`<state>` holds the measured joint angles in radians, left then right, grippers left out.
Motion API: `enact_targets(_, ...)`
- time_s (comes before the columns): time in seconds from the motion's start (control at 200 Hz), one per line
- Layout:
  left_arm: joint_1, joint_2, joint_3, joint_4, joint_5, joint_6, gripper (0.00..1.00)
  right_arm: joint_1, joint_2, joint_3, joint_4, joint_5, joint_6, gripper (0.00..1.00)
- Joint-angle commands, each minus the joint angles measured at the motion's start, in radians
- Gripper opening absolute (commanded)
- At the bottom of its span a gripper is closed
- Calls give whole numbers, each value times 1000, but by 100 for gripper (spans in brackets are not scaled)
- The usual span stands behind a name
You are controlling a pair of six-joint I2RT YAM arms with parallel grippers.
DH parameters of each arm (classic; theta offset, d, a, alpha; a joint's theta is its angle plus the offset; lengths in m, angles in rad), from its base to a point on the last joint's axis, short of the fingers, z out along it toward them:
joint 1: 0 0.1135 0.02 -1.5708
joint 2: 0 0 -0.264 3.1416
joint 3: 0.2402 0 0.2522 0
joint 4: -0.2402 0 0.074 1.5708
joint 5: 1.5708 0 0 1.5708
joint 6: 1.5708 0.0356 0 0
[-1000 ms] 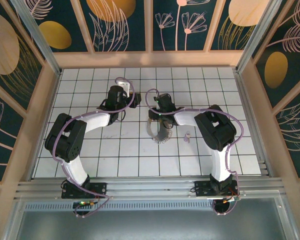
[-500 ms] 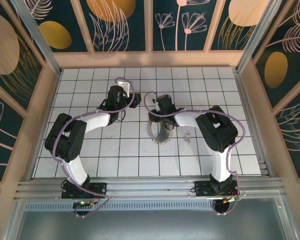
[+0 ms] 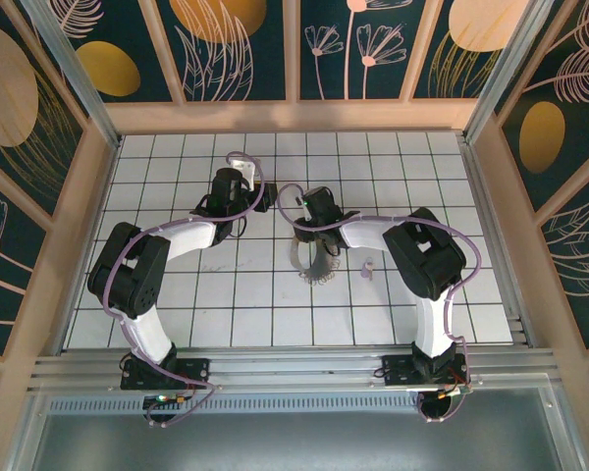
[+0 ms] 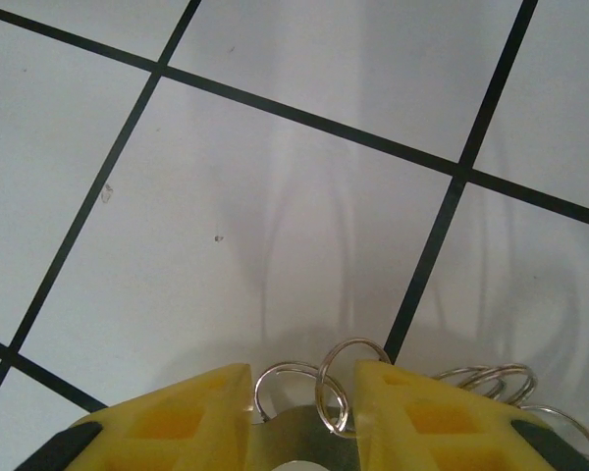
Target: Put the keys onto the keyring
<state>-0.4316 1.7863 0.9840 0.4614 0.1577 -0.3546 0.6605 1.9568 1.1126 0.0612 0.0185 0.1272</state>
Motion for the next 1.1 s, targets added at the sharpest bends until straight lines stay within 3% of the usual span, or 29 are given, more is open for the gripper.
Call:
enact_targets(0.0,6,-17,23,29,19,-18,44,8,-3,9,-63,41,-26,31)
enact_targets(0.08,6,-19,23,29,19,-18,44,9,-7,6,-62,47,-28,27)
enact_targets(0.27,7,-22,21,28,19,-21,44,10,-26,7,-64,57,-42,0)
enact_targets(0.566,7,-59,19,17,19,-25,44,-2,-159,44,-72,3,-85,0)
enact_targets(0.741,6,-104,10,5,20,-27,44,-39,-253,21,-24,-119,-55,0)
enact_targets(1.096,7,-155,-5,-12,65,-5,44,-160,-418,-150,296,-379,91,0)
